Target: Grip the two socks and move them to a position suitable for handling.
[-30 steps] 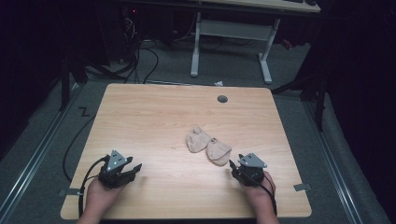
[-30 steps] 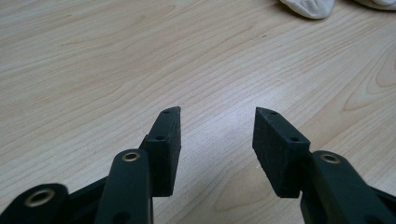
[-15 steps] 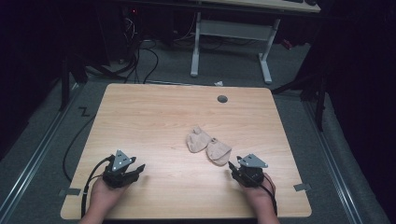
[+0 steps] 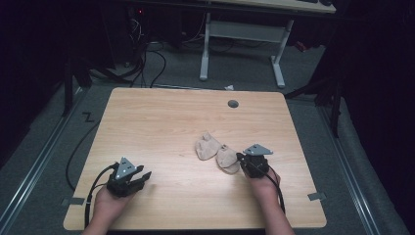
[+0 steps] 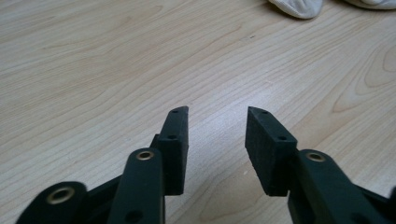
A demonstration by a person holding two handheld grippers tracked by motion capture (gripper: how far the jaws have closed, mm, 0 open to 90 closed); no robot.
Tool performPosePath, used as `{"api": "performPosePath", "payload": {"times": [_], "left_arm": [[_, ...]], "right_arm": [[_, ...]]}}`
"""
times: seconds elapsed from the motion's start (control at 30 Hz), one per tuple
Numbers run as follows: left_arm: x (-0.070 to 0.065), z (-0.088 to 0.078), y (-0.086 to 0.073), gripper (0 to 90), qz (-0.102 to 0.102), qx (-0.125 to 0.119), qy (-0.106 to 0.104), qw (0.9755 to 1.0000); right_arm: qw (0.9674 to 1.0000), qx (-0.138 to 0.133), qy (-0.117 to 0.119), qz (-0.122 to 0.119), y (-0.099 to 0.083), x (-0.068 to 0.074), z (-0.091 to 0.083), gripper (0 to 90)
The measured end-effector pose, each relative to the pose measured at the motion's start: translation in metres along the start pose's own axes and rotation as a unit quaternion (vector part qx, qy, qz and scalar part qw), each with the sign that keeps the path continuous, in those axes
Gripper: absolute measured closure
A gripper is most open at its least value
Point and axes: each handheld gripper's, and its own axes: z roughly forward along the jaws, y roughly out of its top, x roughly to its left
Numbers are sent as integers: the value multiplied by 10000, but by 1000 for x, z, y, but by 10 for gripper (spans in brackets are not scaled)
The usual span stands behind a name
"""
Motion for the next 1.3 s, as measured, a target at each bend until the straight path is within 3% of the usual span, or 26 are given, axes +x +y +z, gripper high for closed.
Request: {"api": "performPosePath", "payload": {"times": [0.33,0.43,0.47,0.5,0.73,0.93,1.3], "left_arm": [[2,0,-1,609,-108,46,-1,9999],[2,1,-1,598,-97,52,5,9999],[1,1,-1,594,-92,53,1,9999],[1,1,-1,594,-92,53,1,9999],[1,-1,0,585,-106,8,9,9999],[2,-3,1,583,-109,-20,-6,9999],[0,-2,1,583,-98,-21,-31,9999]], "right_arm": [[9999,98,22,-24,6,-1,17,900],[9997,243,5,-63,4,1,22,899],[9989,430,-28,-175,1,4,26,900],[9989,408,-21,-214,0,5,27,900],[9989,409,72,-224,-5,13,19,899],[9977,441,299,-411,-14,33,2,894],[9943,419,704,-680,-18,63,-6,893]]}}
